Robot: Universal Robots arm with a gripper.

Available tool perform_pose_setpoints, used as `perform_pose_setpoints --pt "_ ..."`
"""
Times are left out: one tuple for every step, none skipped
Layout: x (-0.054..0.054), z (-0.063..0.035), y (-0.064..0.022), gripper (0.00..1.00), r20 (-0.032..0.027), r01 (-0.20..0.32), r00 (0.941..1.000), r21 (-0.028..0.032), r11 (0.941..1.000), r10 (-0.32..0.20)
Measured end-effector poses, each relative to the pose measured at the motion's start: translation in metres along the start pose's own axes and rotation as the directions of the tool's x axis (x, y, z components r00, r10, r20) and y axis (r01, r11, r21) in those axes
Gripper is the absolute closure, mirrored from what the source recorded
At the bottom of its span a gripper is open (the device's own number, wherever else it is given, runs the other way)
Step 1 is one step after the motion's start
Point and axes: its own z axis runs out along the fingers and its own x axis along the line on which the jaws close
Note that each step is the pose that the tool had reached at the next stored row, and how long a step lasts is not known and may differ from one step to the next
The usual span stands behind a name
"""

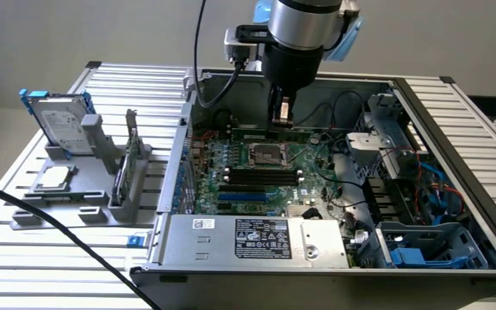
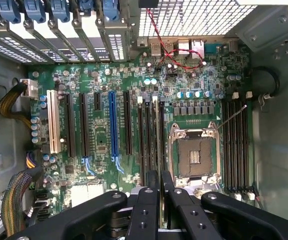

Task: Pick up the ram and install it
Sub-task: 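Insert the ram into the slot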

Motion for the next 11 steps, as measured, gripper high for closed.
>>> perform_pose_setpoints --pt "0.000 0.0000 0.0000 0.86 0.0000 0.000 1.0000 0.0000 1.0000 0.000" --pt "0.000 0.0000 0.0000 0.86 0.0000 0.000 1.0000 0.0000 1.0000 0.000" --pt "0.000 0.0002 0.0000 0.86 -0.0001 0.000 1.0000 0.0000 1.0000 0.000" --pt "0.000 0.0012 -0.0001 0.86 0.0001 0.000 1.0000 0.0001 1.0000 0.000" --pt "0.000 0.0029 -0.0002 0.86 0.0000 0.000 1.0000 0.0001 1.0000 0.000" --pt "0.000 0.0047 -0.0003 0.86 0.0000 0.000 1.0000 0.0002 1.0000 0.000" --pt "0.001 0.0065 -0.0004 0.86 -0.0001 0.000 1.0000 0.0002 1.0000 0.000" --pt "0.001 0.0082 -0.0005 0.86 -0.0001 0.000 1.0000 0.0002 1.0000 0.000" --pt "0.001 0.0100 -0.0005 0.86 -0.0002 0.000 1.0000 0.0002 1.0000 0.000" --pt "0.001 0.0118 -0.0006 0.86 -0.0002 0.000 1.0000 0.0002 1.0000 0.000" --pt "0.001 0.0136 -0.0007 0.86 -0.0002 0.000 1.0000 0.0002 1.0000 0.000"
